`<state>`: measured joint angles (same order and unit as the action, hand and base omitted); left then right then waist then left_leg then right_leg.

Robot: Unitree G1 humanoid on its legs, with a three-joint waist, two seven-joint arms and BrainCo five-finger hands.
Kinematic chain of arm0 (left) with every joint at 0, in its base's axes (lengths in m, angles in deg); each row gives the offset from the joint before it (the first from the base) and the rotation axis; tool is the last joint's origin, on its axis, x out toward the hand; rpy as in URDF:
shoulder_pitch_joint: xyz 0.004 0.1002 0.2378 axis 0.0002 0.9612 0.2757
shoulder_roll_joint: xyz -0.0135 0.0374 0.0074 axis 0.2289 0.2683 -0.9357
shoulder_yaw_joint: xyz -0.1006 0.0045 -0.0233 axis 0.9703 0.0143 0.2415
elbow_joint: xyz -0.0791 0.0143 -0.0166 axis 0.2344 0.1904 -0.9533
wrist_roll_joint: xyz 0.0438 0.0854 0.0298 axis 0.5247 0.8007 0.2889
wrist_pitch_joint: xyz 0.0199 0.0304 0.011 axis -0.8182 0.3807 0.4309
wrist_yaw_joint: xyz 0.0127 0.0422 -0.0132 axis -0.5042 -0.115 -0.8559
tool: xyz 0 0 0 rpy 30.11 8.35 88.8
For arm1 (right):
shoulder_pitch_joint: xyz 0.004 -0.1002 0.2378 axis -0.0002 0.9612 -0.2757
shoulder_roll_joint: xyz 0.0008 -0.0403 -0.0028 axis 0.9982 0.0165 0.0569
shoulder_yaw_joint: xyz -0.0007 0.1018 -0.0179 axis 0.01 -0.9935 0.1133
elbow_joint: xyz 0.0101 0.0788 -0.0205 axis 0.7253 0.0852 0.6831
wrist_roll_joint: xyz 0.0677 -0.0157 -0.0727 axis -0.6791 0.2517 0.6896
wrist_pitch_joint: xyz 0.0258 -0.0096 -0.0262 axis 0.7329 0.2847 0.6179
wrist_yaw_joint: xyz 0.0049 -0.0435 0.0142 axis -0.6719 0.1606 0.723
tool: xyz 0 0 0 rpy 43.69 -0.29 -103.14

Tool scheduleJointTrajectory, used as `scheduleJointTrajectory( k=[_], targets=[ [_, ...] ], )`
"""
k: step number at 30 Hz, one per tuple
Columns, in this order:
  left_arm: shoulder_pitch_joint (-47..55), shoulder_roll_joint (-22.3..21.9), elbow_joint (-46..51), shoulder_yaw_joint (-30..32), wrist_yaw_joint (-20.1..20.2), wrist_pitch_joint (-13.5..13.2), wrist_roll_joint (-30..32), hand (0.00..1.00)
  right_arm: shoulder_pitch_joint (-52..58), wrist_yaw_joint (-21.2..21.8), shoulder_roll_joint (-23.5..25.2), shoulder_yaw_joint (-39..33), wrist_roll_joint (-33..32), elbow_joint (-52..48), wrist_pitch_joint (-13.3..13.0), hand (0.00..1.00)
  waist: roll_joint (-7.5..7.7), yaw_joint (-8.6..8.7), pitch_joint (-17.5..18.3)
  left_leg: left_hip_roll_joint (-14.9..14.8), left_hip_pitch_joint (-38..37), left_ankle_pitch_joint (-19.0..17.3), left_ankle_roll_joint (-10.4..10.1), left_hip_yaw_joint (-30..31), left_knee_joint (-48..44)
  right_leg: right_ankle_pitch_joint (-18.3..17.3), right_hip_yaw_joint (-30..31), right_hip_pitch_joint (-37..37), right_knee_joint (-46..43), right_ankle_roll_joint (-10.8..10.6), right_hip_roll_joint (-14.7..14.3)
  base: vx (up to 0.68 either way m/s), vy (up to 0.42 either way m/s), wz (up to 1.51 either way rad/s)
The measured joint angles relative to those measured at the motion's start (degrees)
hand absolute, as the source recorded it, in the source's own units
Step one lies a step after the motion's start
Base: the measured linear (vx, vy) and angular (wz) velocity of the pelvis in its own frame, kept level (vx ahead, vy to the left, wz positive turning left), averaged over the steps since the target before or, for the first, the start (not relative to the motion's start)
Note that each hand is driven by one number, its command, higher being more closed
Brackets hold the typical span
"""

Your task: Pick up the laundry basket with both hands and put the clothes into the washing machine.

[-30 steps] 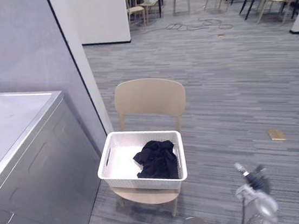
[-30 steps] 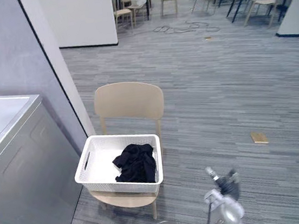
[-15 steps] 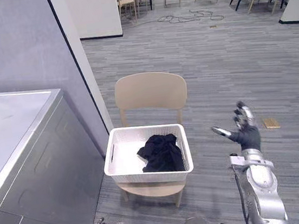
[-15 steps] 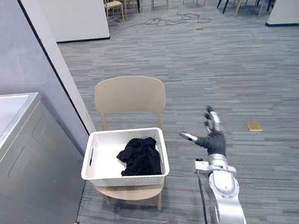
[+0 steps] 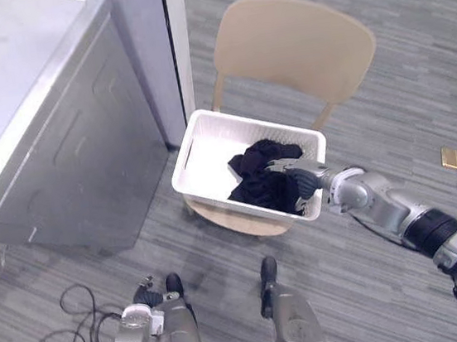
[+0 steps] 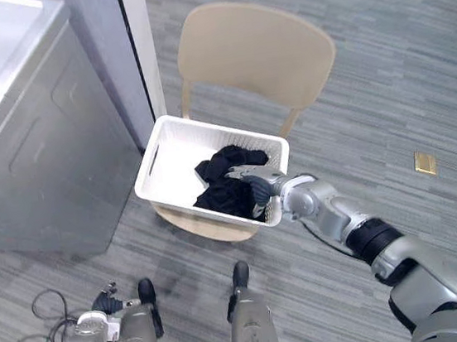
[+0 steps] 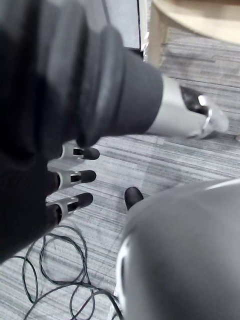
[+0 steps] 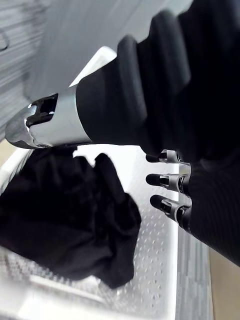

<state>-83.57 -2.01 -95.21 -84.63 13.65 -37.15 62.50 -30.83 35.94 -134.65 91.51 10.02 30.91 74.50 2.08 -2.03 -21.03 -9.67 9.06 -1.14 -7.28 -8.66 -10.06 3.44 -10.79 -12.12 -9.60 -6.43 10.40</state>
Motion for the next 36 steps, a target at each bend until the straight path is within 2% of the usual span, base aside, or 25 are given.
scheduleJointTrajectory(
  k=[5,7,9,14,16,29,36],
  targets=[
    [-0.5,1.9,-0.5,-1.0,-2.5,0.0,-1.8,0.0,-6.2,-0.7,-1.4,2.9,5.8,6.2,0.1,0.0,-0.39,-1.06,-5.6,0.0,3.4,-0.7,0.3,0.9,-3.3,0.0,0.2,-2.4,-1.6,0.0,0.2,-0.06,0.014,0.04],
    [-0.5,1.8,-0.4,-1.2,-3.2,0.0,-2.0,0.0,-7.4,-1.3,-1.3,3.8,7.8,8.4,0.2,0.0,-0.78,-1.44,-6.4,0.0,4.6,-0.8,0.3,1.1,-3.9,0.0,0.2,-3.5,-2.1,0.0,0.3,-0.06,0.021,0.02],
    [-0.5,1.7,-0.2,-2.1,-3.7,0.0,-2.6,0.0,-8.5,-3.1,-1.3,3.9,9.8,11.1,0.6,0.0,-1.12,-2.14,-6.7,0.0,6.2,-0.7,0.3,1.3,-4.5,0.0,0.2,-5.1,-2.8,0.0,0.5,-0.03,0.009,0.02],
    [-0.9,1.7,0.2,-3.2,-4.5,-0.1,-5.0,0.0,-11.8,-6.0,-1.3,2.9,9.8,14.7,2.9,0.0,-1.77,-2.68,-7.1,0.1,8.3,-0.5,0.5,1.3,-4.9,0.0,0.5,-7.7,-4.1,0.0,0.7,-0.01,0.002,0.0],
    [-1.0,1.6,0.7,-3.3,-4.7,-0.1,-5.6,0.0,-12.7,-7.3,-1.2,2.5,9.8,15.9,3.0,0.0,-2.0,-2.78,-7.3,0.1,9.2,-0.2,0.5,1.4,-4.8,0.0,0.5,-8.6,-4.4,0.0,0.8,0.0,0.0,0.0],
    [-1.2,0.5,2.4,-3.2,-6.1,-0.1,-9.2,0.0,-17.4,-10.2,1.3,-0.3,9.5,18.8,6.3,0.0,-2.71,-3.63,-7.5,0.7,13.5,2.2,0.5,1.4,-2.7,-0.2,0.6,-15.1,-6.9,0.1,1.5,0.0,-0.001,0.01],
    [-1.2,0.4,4.5,-3.1,-6.2,0.0,-9.6,0.0,-19.7,-11.7,2.7,-2.5,8.6,18.6,6.7,0.0,-2.84,-3.96,-7.5,0.8,16.5,2.9,0.5,1.7,-2.8,-0.1,0.5,-18.1,-7.7,0.1,1.7,0.0,-0.005,0.02]
  ],
)
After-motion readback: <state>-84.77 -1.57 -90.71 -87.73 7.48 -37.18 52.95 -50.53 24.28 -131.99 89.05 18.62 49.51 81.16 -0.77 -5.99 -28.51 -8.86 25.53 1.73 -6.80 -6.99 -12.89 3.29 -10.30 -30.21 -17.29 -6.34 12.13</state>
